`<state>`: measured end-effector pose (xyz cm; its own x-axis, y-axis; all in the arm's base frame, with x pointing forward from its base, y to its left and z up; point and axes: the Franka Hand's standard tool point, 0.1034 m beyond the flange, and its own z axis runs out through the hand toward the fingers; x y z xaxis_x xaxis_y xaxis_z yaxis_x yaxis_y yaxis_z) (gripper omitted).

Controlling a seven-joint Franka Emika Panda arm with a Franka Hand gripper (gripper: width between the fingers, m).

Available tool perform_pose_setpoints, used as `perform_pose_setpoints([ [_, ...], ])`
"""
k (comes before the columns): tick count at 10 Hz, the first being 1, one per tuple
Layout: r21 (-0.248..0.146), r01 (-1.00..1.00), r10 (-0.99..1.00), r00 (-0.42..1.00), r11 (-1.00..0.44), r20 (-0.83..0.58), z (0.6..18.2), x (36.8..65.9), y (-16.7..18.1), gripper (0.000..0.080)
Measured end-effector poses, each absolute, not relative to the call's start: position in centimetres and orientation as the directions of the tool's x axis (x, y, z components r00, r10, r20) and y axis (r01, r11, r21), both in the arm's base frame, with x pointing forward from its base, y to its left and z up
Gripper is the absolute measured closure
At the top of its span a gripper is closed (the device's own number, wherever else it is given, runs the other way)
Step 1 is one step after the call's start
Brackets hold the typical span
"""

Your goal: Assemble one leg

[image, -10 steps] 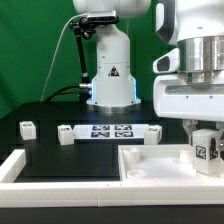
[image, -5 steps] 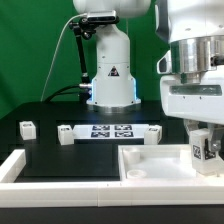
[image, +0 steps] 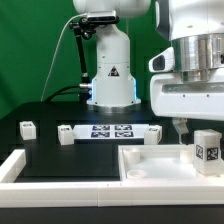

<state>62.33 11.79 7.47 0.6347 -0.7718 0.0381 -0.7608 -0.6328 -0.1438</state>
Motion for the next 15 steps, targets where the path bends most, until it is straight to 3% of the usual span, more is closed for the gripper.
perform_pose_setpoints([
  [2, -0.104, -0.583, -0.590, 0.805, -0.806, 0.060, 7.39, 62.31, 12.03, 0.0152],
  [5, -0.055, -0.312, -0.315, 0.946, -0.949, 0.072, 7.27, 62.05, 12.01, 0.0150],
  [8, -0.009, -0.032, -0.032, 0.997, -0.999, 0.067, 7.23, 61.78, 12.11, 0.0150],
  [11, 0.000, 0.052, 0.052, 0.996, -0.999, 0.071, 7.28, 61.85, 11.95, 0.0160],
  [12, 0.000, 0.052, 0.052, 0.996, -0.999, 0.071, 7.28, 61.85, 11.94, 0.0355],
  [13, 0.000, 0.047, 0.047, 0.996, -0.999, 0.071, 7.28, 61.85, 11.94, 0.0355],
  [14, -0.002, 0.018, 0.018, 0.997, -1.000, 0.071, 7.28, 61.85, 11.94, 0.0514],
  [15, -0.006, -0.012, -0.013, 0.997, -1.000, 0.072, 7.27, 61.86, 11.92, 0.0514],
])
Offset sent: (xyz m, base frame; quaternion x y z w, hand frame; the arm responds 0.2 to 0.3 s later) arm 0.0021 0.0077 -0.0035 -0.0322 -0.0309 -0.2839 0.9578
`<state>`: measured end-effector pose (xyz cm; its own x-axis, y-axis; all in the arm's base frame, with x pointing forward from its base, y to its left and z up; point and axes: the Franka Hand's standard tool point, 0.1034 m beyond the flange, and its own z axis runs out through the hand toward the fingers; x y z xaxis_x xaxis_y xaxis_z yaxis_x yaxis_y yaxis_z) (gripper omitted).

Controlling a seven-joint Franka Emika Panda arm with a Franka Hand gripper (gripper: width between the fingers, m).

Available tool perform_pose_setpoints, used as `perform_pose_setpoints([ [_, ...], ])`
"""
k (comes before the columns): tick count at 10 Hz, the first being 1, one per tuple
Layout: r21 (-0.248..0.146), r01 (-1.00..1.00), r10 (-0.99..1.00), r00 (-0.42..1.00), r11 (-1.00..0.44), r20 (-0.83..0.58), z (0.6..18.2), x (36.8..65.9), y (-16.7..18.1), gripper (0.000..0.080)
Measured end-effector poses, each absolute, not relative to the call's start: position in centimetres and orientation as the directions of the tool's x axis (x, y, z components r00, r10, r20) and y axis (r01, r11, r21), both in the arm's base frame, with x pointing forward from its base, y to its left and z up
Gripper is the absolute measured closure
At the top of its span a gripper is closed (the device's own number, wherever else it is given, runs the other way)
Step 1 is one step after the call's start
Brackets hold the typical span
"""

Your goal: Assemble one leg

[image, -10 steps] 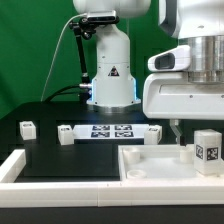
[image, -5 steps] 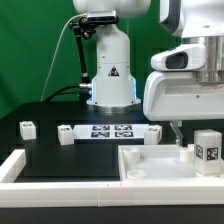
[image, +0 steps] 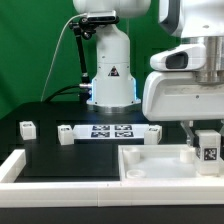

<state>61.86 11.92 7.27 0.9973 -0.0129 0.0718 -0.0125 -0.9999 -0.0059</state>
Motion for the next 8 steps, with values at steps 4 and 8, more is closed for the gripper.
perform_pose_setpoints([
  [4, -0.057, -0.517, -0.520, 0.852, -0.854, 0.058, 7.18, 61.67, 12.16, 0.0511],
  [8, -0.104, -0.842, -0.846, 0.533, -0.530, -0.001, 7.05, 61.51, 12.50, 0.0509],
])
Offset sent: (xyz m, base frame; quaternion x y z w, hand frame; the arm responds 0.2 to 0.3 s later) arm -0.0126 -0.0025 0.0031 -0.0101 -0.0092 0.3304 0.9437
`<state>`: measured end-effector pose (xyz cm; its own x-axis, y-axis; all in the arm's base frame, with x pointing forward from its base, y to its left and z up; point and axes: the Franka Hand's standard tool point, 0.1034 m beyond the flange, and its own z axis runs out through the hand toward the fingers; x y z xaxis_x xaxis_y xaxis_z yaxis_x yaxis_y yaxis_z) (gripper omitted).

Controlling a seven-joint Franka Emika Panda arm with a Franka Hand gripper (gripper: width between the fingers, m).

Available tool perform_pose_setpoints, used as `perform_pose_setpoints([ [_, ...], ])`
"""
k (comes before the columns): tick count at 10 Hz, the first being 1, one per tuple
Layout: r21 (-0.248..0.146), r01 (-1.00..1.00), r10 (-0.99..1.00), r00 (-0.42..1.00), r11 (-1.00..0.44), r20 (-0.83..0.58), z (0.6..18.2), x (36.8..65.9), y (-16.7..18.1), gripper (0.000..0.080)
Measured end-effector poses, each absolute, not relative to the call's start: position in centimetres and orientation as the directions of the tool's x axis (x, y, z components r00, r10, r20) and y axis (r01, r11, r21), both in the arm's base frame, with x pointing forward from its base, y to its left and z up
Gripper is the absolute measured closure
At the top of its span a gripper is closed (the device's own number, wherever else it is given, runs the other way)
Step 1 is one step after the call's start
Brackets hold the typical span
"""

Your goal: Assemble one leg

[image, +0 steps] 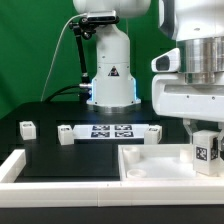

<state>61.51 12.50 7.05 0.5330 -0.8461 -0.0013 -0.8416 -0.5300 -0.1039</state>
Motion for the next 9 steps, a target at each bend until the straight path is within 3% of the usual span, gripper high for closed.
perform_pose_setpoints([
  [4, -0.089, -0.981, -0.983, 0.177, -0.172, -0.047, 6.99, 61.42, 12.66, 0.0509],
  [6, -0.088, -0.990, -0.991, 0.118, -0.113, -0.056, 6.98, 61.43, 12.65, 0.0509],
  [7, -0.089, -0.986, -0.988, 0.144, -0.139, -0.054, 6.97, 61.42, 12.66, 0.0441],
  [8, -0.092, -0.978, -0.980, 0.194, -0.189, -0.049, 6.97, 61.42, 12.65, 0.0236],
  [9, -0.093, -0.972, -0.975, 0.219, -0.214, -0.047, 6.98, 61.45, 12.52, 0.0236],
])
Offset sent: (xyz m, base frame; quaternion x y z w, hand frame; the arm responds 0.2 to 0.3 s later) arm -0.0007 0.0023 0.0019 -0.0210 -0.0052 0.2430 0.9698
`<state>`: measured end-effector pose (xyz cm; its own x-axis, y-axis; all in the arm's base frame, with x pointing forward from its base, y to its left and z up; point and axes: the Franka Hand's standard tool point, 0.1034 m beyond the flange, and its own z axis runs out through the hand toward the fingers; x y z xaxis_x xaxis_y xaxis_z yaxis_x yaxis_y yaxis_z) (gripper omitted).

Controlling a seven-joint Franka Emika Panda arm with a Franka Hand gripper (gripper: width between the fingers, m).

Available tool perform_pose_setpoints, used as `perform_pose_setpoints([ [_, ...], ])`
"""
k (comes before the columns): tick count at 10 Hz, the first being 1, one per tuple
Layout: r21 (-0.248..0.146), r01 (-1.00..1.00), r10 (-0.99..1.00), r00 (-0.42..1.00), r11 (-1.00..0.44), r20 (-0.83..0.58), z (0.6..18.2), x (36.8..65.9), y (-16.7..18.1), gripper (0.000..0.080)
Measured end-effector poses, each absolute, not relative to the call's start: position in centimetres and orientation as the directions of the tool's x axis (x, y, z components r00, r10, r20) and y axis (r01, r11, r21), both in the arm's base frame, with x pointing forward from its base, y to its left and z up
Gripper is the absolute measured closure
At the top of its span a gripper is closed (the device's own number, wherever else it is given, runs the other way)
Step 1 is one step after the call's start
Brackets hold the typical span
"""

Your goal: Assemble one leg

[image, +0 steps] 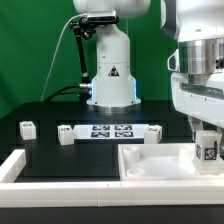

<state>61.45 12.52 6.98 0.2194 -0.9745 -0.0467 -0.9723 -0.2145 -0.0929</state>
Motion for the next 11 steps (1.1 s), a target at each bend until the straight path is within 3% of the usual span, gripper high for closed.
perform_pose_setpoints([
  [1, -0.095, -0.965, -0.967, 0.251, -0.246, -0.043, 7.00, 61.50, 12.37, 0.0169],
  [6, -0.083, -0.636, -0.640, 0.767, -0.767, 0.038, 7.04, 61.65, 12.08, 0.0151],
  [11, -0.027, -0.248, -0.250, 0.965, -0.968, 0.075, 6.98, 61.72, 12.16, 0.0151],
])
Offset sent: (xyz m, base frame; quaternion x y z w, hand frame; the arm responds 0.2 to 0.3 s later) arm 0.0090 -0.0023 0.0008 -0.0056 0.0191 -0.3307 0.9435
